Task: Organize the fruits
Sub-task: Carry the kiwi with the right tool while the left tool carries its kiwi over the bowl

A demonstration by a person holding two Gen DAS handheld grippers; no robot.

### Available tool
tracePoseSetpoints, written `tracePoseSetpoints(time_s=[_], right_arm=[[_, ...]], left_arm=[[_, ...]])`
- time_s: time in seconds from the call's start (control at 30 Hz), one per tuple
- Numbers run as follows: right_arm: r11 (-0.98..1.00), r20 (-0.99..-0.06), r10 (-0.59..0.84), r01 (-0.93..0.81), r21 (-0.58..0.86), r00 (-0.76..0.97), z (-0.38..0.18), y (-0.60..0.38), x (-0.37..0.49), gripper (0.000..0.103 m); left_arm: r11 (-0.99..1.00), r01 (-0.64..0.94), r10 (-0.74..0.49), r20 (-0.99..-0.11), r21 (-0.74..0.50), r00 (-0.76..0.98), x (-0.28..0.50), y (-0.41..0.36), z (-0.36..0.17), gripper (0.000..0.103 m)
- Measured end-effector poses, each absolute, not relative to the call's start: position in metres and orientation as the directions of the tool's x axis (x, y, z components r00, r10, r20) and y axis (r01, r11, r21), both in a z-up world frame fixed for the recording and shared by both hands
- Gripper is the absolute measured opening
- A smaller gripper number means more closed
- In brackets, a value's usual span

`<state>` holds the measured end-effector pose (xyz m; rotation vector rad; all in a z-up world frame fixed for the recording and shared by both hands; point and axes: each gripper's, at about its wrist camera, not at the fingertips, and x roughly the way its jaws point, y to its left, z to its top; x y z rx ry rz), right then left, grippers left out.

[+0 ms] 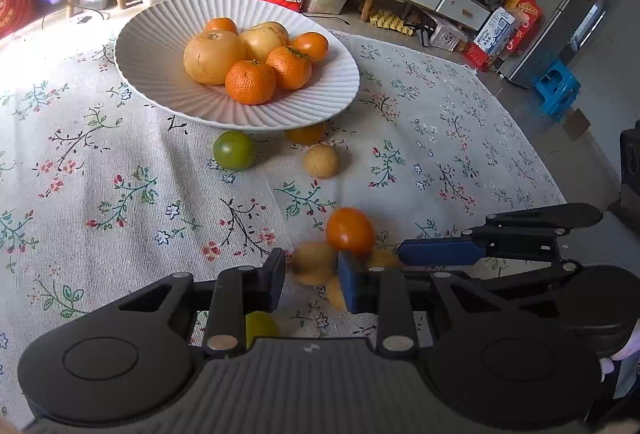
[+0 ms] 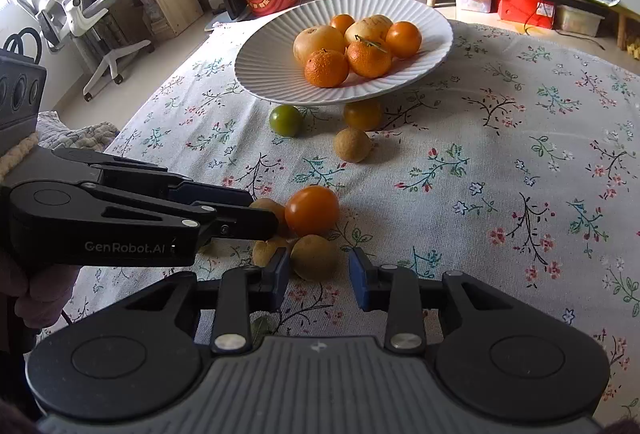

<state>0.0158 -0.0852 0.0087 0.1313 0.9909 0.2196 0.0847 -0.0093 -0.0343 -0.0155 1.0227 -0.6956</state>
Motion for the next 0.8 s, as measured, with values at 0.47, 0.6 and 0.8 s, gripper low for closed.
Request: tracePoseSetpoints(time_s=[0.47, 0.6, 0.8], right_arm=[[0.968, -0.799, 0.253, -0.145, 0.207, 0.546, 0.013, -0.086, 0.018, 0.021], [0.969, -0.79, 0.248, -0.133, 0.209, 0.561, 0.017, -0.09, 0.017, 0.021], [0.97, -0.775, 0.24, -0.12, 0.21, 0.584, 0.024, -0.093, 0.019, 0.021]], left_arm=[[0.793, 0.499, -0.551, -0.763, -0.351, 0.338, 0.085, -0.001, -0.028, 0.011], [0.794, 0.5, -0.551, -0.756, -0.346, 0.352, 0.086, 0.002, -0.024, 0.011], [0.798, 0.506, -0.55, -0.741, -0.327, 0.387, 0.086, 0.004, -0.014, 0.011]])
